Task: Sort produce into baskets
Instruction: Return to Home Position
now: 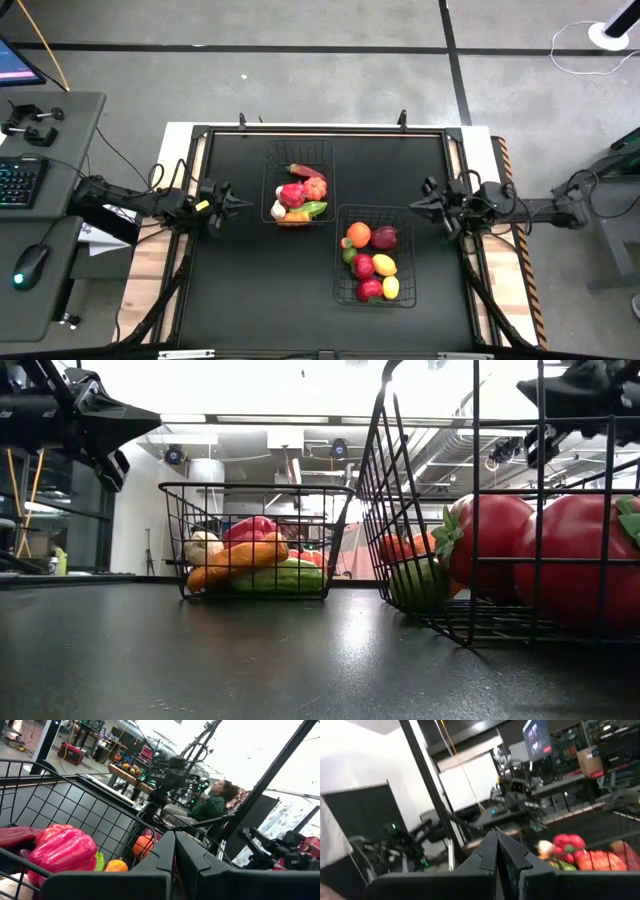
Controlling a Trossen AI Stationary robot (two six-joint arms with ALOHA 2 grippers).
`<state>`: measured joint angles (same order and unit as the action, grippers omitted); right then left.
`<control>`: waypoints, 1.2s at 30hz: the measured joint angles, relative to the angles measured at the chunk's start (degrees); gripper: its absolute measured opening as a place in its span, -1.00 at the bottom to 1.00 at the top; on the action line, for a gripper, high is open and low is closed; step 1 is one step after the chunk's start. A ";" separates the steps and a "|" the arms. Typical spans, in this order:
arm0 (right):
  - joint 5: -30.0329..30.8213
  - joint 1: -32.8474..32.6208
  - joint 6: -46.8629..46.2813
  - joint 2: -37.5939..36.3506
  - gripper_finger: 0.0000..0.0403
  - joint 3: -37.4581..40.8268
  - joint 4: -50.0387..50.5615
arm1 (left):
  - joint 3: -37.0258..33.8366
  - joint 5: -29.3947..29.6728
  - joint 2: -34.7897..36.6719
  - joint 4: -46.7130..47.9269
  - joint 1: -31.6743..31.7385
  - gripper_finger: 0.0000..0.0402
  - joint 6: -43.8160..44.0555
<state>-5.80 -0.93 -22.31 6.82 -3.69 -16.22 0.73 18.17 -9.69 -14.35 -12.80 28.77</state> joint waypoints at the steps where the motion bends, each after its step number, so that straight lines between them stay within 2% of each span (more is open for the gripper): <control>1: -0.66 0.46 0.70 -0.08 -1.00 0.17 0.87 | 0.00 0.00 0.01 -0.01 0.00 -1.00 0.05; 8: 0.13 1.01 3.17 -0.01 -1.00 3.11 5.76 | 0.00 0.00 0.00 -0.02 0.00 -1.00 -0.02; 16: 13.67 1.02 4.62 -0.01 -1.00 3.11 14.27 | 0.00 0.00 0.00 -0.02 0.00 -1.00 0.01; 28: 14.17 0.99 4.39 0.07 -1.00 3.08 14.26 | 0.00 0.00 0.00 -0.01 0.00 -1.00 0.06; 32: 14.19 0.39 4.39 -3.26 -1.00 3.11 13.95 | 0.00 0.02 0.24 0.46 0.00 -1.00 0.05; 36: 14.23 0.35 4.41 -6.73 -1.00 3.11 12.95 | 0.00 0.00 4.71 2.92 0.03 -1.00 0.06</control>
<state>8.42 -0.58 -17.90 0.09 -0.58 -3.27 0.73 18.17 -4.99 -11.42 -12.77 28.83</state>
